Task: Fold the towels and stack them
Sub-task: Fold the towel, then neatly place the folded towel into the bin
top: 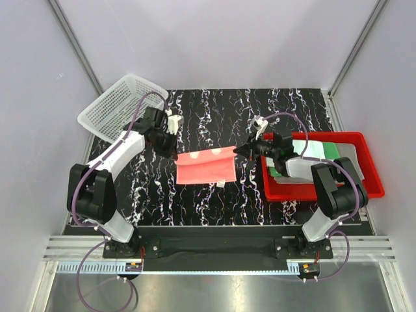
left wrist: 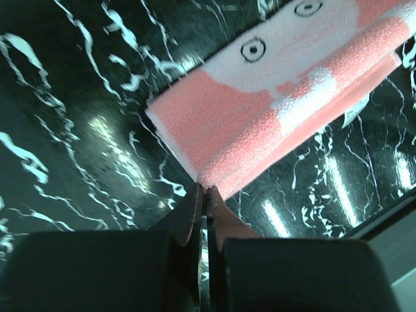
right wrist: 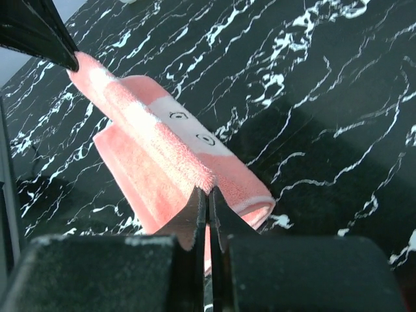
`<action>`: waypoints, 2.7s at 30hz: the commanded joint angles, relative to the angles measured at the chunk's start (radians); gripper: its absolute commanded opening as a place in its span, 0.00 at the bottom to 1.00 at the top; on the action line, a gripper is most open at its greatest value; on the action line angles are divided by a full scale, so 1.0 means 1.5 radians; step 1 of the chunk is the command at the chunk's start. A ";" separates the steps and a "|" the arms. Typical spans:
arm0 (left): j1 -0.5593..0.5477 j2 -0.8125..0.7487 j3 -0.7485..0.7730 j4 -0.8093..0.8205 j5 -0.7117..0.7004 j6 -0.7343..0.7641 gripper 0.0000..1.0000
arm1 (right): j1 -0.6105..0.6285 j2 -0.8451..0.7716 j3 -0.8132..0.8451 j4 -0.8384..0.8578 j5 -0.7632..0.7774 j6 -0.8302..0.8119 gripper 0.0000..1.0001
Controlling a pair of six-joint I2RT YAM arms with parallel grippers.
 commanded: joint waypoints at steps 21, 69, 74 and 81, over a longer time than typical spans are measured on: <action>-0.054 -0.115 -0.139 0.000 -0.109 -0.102 0.26 | 0.064 -0.113 -0.060 -0.291 0.153 0.045 0.33; 0.013 -0.176 -0.078 0.058 -0.124 -0.268 0.40 | 0.147 0.106 0.295 -0.732 0.411 0.213 0.64; 0.025 -0.181 -0.079 0.060 -0.102 -0.259 0.41 | 0.148 0.115 0.262 -0.696 0.356 0.240 0.63; 0.032 -0.177 -0.055 0.057 -0.065 -0.256 0.41 | 0.152 0.113 0.195 -0.620 0.339 0.270 0.53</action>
